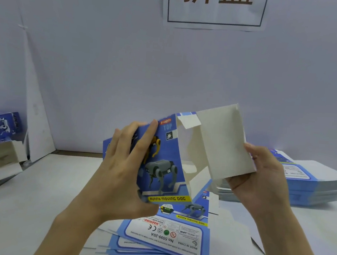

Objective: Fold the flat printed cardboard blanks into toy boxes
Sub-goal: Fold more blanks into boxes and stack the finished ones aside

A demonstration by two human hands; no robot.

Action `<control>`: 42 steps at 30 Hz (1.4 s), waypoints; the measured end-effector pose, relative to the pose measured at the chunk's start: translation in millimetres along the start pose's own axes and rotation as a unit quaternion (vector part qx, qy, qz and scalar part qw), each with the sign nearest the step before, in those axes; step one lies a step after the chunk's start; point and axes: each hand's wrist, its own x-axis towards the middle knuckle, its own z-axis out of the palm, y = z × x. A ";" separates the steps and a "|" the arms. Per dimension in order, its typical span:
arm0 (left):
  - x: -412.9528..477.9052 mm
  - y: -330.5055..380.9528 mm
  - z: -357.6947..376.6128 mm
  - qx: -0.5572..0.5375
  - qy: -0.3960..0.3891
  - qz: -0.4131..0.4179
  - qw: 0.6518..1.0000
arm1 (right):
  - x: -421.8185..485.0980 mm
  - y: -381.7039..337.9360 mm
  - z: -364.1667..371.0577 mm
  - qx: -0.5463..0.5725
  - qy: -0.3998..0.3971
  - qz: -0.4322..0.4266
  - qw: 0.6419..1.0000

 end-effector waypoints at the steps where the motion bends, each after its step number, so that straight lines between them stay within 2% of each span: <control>1: 0.2 -0.8 0.0 0.021 -0.003 0.008 1.000 | -0.4 -2.5 -0.6 -0.019 -0.008 -0.002 1.000; 6: -0.1 0.3 3.8 0.056 -0.028 0.015 0.998 | -3.0 1.0 -1.4 -0.148 0.023 -0.020 0.989; 12: -0.8 -0.4 5.8 0.061 -0.039 0.000 0.997 | -8.3 6.0 5.4 -0.161 -0.100 -0.016 0.982; 14: -1.7 0.2 5.8 0.065 -0.044 -0.004 0.997 | -8.8 9.1 4.8 -0.223 -0.077 -0.040 0.971; 17: -2.2 -1.1 3.6 0.061 -0.048 -0.010 0.997 | -6.2 11.3 3.5 -0.345 -0.010 -0.138 0.928; 19: -2.4 -3.0 2.2 0.076 -0.038 -0.012 0.996 | -6.8 10.6 4.8 -0.344 0.001 -0.151 0.927; 21: -1.8 -3.5 1.7 0.103 -0.026 -0.013 0.994 | -8.4 9.1 5.2 -0.317 -0.023 -0.115 0.941; 25: -1.0 -2.3 1.6 0.116 -0.009 -0.030 0.993 | -12.7 9.9 7.9 -0.282 -0.149 -0.043 0.947; 31: 0.1 6.9 10.0 0.145 -0.011 -0.017 0.989 | -21.3 34.9 25.4 -0.359 -0.171 -0.140 0.907; 37: 1.0 12.1 6.0 0.144 0.004 -0.024 0.989 | -25.9 44.3 30.7 -0.356 -0.178 -0.161 0.903; 40: 1.7 14.9 6.1 0.152 0.008 -0.024 0.988 | -29.1 45.1 32.9 -0.342 -0.194 -0.139 0.909; 42: 2.4 16.0 5.8 0.158 0.010 -0.022 0.987 | -30.7 46.3 34.3 -0.363 -0.199 -0.137 0.900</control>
